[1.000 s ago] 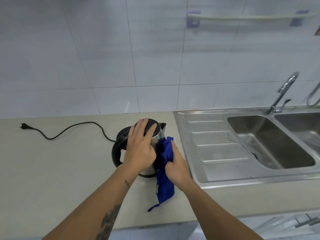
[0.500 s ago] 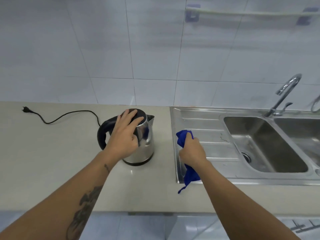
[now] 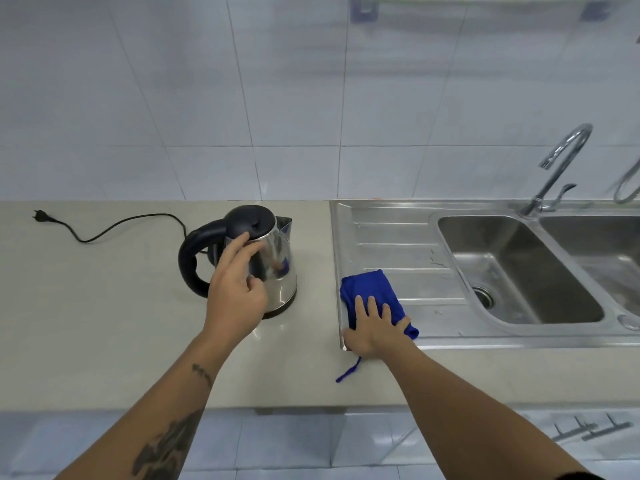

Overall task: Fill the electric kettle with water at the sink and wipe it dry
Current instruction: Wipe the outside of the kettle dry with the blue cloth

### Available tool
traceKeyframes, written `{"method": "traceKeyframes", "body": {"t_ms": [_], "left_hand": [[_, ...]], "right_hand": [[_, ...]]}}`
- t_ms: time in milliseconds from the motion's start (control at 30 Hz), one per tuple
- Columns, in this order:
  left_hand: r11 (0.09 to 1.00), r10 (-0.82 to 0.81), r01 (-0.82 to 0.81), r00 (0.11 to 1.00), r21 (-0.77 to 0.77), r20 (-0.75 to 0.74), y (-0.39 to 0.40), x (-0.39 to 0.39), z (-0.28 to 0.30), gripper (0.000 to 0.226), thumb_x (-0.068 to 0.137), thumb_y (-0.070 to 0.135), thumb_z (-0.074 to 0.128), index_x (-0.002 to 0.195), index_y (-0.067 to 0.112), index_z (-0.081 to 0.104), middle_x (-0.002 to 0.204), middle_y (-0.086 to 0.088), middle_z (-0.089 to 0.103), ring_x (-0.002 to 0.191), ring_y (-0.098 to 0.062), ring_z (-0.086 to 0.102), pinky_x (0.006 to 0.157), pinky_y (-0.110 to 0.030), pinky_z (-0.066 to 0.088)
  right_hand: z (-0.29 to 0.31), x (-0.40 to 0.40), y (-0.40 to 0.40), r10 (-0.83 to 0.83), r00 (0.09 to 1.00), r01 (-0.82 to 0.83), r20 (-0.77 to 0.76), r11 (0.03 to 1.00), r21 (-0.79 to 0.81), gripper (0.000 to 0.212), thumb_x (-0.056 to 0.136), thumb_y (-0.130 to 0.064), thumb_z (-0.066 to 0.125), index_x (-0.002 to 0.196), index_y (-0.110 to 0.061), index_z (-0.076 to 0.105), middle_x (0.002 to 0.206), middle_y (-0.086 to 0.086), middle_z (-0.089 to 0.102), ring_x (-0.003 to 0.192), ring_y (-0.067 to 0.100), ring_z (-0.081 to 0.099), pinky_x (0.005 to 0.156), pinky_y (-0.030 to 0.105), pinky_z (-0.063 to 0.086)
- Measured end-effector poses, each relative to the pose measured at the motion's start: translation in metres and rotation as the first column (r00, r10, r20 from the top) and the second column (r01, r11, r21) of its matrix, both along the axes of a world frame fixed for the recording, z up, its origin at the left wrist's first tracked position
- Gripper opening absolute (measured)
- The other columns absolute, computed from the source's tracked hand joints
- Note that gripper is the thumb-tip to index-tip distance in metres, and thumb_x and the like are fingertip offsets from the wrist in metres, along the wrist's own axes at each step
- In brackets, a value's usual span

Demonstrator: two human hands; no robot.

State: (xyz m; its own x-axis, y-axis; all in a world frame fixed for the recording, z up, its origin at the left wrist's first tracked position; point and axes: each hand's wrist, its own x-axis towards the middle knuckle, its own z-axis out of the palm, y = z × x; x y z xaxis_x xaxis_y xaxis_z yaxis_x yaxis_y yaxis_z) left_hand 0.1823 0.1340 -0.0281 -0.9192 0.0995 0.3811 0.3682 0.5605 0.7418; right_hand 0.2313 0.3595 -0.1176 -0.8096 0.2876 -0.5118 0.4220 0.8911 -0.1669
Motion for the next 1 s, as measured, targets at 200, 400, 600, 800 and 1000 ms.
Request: {"method": "traceKeyframes", "body": {"t_ms": [200,400,600,800,1000], "left_hand": [[0.984,0.028,-0.040,0.997,0.171,0.072,-0.020,-0.002,0.013,0.053,0.085,-0.012,0.043,0.118,0.021,0.068,0.121,0.012,0.064,0.111,-0.002,0.058,0.092,-0.011,0.043],[0.840,0.271,-0.359,0.927,0.408,0.259,-0.057,-0.006,0.014,0.042,0.090,-0.006,0.041,0.100,0.024,0.070,0.098,0.010,0.071,0.096,-0.003,0.066,0.084,-0.018,0.049],[0.692,0.322,-0.568,0.796,0.446,0.513,-0.078,-0.027,-0.014,0.037,0.092,0.011,0.056,0.123,0.033,0.059,0.125,0.003,0.053,0.107,-0.017,0.057,0.088,-0.033,0.048],[0.616,0.016,-0.547,0.728,0.567,0.685,-0.089,-0.053,-0.030,0.029,0.096,0.025,0.059,0.125,0.028,0.057,0.104,0.005,0.061,0.104,-0.021,0.058,0.098,-0.041,0.046],[0.660,-0.080,-0.457,0.747,0.597,0.660,-0.111,-0.071,-0.036,0.020,0.099,0.021,0.056,0.118,0.022,0.063,0.104,0.001,0.070,0.109,-0.023,0.064,0.098,-0.035,0.048]], "right_hand": [[0.037,-0.020,-0.031,0.052,0.977,-0.081,-0.209,0.988,-0.133,0.069,0.104,-0.040,0.038,0.162,-0.017,0.011,0.172,0.002,0.005,0.157,0.031,0.007,0.121,0.066,0.004],[0.087,-0.039,-0.072,-0.160,0.918,-0.112,-0.363,0.773,-0.624,0.057,0.100,-0.015,0.057,0.152,-0.024,0.035,0.139,-0.003,0.051,0.125,0.020,0.052,0.087,0.020,0.042],[0.083,-0.067,-0.090,-0.301,0.902,-0.081,-0.310,0.587,-0.806,0.042,0.092,-0.011,0.070,0.121,-0.030,0.045,0.110,-0.017,0.061,0.104,0.002,0.055,0.076,0.019,0.042],[0.088,-0.088,-0.092,-0.319,0.926,0.007,-0.200,0.544,-0.839,0.068,0.088,-0.011,0.075,0.137,-0.039,0.037,0.112,-0.017,0.059,0.105,0.005,0.055,0.090,0.034,0.041],[0.088,-0.105,-0.093,-0.288,0.954,0.101,-0.080,0.563,-0.820,0.091,0.065,-0.022,0.081,0.143,-0.040,0.038,0.121,-0.011,0.061,0.125,0.026,0.054,0.107,0.059,0.039]]}}
